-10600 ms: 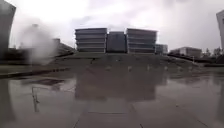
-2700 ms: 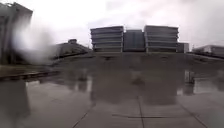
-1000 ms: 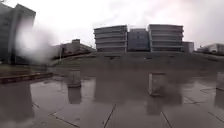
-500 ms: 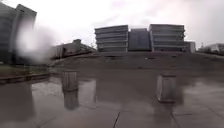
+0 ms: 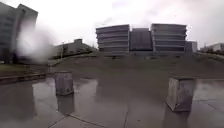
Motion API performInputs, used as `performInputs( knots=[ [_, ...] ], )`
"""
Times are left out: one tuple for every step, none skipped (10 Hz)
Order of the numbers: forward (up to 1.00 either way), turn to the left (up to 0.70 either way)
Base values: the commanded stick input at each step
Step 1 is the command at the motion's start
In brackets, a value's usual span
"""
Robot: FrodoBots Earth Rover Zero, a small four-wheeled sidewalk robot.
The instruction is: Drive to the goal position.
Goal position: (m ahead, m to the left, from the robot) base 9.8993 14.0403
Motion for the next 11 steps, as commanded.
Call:
performInputs(
  knots=[
    [0.70,0.00],
    [0.70,0.00],
    [0.70,0.00],
    [0.70,0.00],
    [0.70,0.00],
    [0.70,0.00],
    [0.70,0.00],
    [0.70,0.00],
    [0.70,0.00],
    [0.70,0.00],
    [0.70,0.00]
  ],
)
